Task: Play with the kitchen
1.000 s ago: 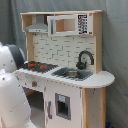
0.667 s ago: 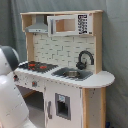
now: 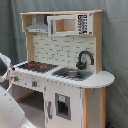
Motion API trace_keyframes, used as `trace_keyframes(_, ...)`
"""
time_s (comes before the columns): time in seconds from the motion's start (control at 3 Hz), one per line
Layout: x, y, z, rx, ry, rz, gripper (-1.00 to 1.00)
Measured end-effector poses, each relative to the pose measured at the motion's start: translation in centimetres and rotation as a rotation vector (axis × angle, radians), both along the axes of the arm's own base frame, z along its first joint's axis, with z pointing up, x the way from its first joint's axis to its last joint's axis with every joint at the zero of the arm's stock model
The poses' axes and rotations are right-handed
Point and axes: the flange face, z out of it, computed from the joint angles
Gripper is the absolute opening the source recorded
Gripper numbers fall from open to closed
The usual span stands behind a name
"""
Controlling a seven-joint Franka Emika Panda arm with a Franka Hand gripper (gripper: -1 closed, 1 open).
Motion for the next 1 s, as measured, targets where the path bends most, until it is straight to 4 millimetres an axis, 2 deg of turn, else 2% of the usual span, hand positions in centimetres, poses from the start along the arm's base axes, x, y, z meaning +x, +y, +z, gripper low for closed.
trace_keyframes(0.67,-4.0,0.1,3.5,-0.182,-0.153,-0.034,1.00)
trace_keyframes(1.0,-5.7,0.3,4.3,-0.271,-0.233,-0.045,1.00)
